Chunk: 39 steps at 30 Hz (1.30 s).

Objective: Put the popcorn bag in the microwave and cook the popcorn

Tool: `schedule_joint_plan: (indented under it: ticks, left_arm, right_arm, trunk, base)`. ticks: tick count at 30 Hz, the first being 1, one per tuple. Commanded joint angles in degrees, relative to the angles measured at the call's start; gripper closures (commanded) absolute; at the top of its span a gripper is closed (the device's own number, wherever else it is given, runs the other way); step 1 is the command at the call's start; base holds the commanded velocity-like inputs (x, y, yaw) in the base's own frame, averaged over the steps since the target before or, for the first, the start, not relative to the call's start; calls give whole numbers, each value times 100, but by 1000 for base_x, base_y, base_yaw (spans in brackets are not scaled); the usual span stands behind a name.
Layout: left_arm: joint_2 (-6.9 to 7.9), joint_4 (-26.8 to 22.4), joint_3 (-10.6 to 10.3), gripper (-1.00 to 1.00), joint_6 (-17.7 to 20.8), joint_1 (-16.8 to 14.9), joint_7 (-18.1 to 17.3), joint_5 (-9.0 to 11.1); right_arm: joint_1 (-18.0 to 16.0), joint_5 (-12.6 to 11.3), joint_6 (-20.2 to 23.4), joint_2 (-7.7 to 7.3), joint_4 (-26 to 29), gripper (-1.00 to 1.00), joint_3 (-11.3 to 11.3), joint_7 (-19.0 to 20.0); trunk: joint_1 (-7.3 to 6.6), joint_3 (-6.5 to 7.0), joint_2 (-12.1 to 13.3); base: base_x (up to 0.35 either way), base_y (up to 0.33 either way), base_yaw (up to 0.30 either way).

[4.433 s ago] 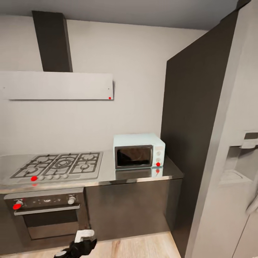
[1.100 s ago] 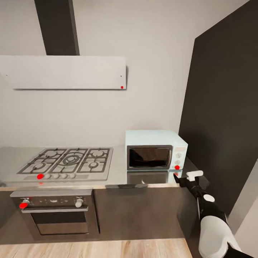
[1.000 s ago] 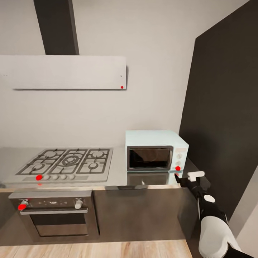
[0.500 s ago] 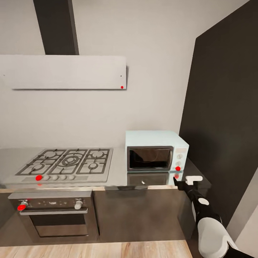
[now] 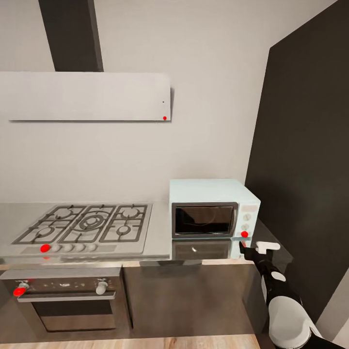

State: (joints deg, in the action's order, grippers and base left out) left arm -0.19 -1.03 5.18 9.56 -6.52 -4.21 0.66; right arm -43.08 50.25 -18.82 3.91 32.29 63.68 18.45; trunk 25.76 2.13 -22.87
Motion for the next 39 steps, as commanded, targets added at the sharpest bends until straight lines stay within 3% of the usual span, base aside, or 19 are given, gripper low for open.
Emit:
schedule_joint_plan:
  ticks: [1, 17, 22, 39]
  left_arm:
    - [-1, -11, 45, -100, 38, 2, -12, 6]
    - [2, -11, 45, -100, 40, 2, -12, 6]
    - [-50, -36, 58, -100, 35, 2, -2, 13]
    - [-25, -37, 37, -100, 28, 2, -44, 9]
  right_arm:
    - [-7, 38, -25, 7, 8, -100, 54, 42]
    - [-7, 38, -25, 5, -4, -100, 67, 36]
    - [2, 46, 138, -145, -92, -100, 68, -6]
    - [19, 80, 51, -187, -317, -100, 101, -28]
  trunk:
    - [2, -3, -4]
    - [2, -3, -4]
    - [2, -3, -5]
    - [2, -3, -5]
  base:
    - [16, 0, 0]
    - [69, 0, 0]
    - [0, 0, 0]
    - [56, 0, 0]
